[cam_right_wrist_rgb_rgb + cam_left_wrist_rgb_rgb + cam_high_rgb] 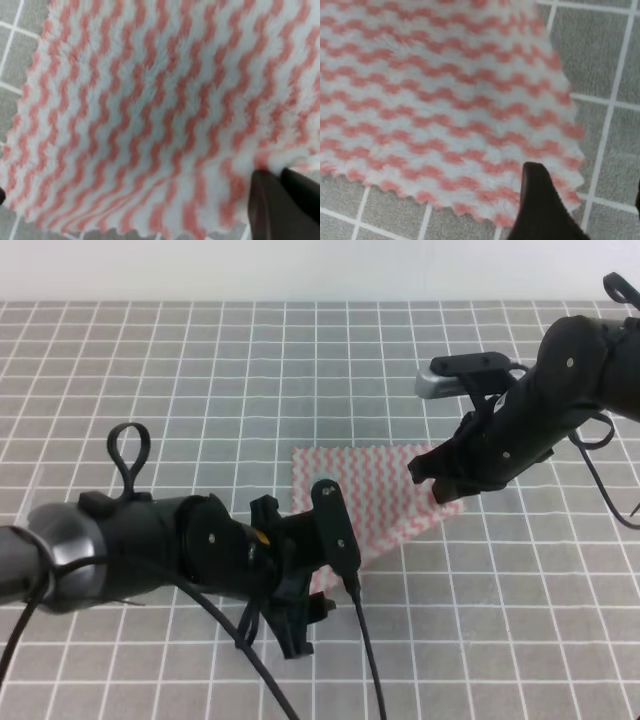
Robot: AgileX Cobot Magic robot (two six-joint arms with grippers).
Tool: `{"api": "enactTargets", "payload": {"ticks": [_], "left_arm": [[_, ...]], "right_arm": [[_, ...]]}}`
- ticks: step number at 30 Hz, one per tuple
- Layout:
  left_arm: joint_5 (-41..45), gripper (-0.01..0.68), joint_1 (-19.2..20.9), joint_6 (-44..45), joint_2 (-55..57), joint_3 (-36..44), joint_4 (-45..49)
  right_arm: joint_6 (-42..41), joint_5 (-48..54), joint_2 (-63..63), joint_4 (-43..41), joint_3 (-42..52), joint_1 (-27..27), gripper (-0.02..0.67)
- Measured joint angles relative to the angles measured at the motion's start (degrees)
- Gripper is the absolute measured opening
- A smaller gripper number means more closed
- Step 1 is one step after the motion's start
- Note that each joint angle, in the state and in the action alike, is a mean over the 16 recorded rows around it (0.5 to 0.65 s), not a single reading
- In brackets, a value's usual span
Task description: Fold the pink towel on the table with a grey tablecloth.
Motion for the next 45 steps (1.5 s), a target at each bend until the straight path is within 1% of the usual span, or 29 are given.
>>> {"api": "enactTargets", "payload": {"ticks": [14,18,25,32,36,41,45], "left_arm": [[-3.3,0.372,0.0,-0.1,2.7,-0.3,1.6],[-4.7,0.356,0.0,-0.1,3.3,-0.3,1.6],[-6.7,0.269,0.0,-0.1,3.6,-0.3,1.6],[-8.1,0.119,0.0,-0.2,3.5,-0.2,1.5],[-9.4,0.058,0.0,-0.2,3.6,-0.4,1.0],[-10.9,0.009,0.3,-0.2,3.7,-1.6,-0.5],[-10.7,0.0,1.1,-0.2,4.2,-3.7,-1.8]], "right_arm": [[0.0,-1.8,0.0,0.2,0.0,0.0,-0.016],[0.0,-1.9,-0.2,0.3,0.0,0.0,-0.016],[0.0,-2.1,-0.2,0.4,0.0,0.0,-0.016],[0.0,-2.4,-0.1,0.4,0.0,0.0,-0.016],[0.0,-2.6,0.1,0.4,0.0,-0.1,-0.016],[0.0,-2.8,0.1,0.3,0.0,-0.5,-0.016],[0.0,-3.1,0.1,0.3,0.0,-1.0,-0.016]]}}
